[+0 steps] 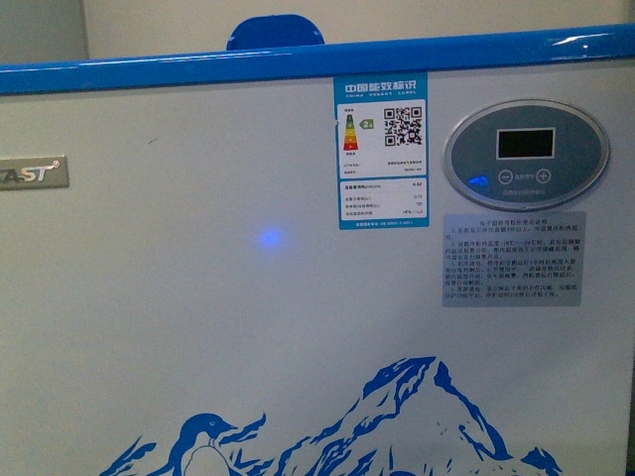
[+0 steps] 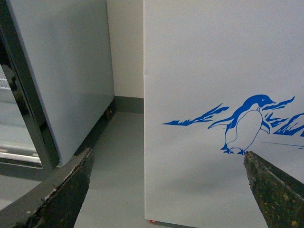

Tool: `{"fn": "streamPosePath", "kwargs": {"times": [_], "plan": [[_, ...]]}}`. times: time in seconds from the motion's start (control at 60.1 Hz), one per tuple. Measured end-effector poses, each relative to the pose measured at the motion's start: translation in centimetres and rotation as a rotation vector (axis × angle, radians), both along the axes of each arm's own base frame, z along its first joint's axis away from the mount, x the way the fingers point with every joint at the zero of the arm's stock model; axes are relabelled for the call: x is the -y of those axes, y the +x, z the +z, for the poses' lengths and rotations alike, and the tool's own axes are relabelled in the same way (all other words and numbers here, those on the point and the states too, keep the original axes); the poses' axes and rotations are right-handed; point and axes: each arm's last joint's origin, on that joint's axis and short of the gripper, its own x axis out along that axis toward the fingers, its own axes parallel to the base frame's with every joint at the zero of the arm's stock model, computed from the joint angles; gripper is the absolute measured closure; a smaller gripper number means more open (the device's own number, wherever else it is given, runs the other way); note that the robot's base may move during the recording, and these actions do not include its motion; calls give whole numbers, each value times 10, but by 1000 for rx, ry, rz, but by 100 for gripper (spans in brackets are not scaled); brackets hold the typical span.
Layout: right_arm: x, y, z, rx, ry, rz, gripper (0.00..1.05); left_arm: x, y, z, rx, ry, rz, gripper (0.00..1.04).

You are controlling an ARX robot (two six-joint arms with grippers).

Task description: Put drink in fridge

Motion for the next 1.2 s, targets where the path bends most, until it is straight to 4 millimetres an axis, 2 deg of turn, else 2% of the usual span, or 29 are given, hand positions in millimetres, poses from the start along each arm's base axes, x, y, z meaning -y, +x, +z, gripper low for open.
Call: {"fn": "streamPosePath", "kwargs": {"times": [0.15,1.199], "plan": [[-1,0,-7,8,5,17,62,0,0,0,0,0,0,8],[-3,-1,-10,26,6,25,62,0,0,0,1,0,0,8]]}}
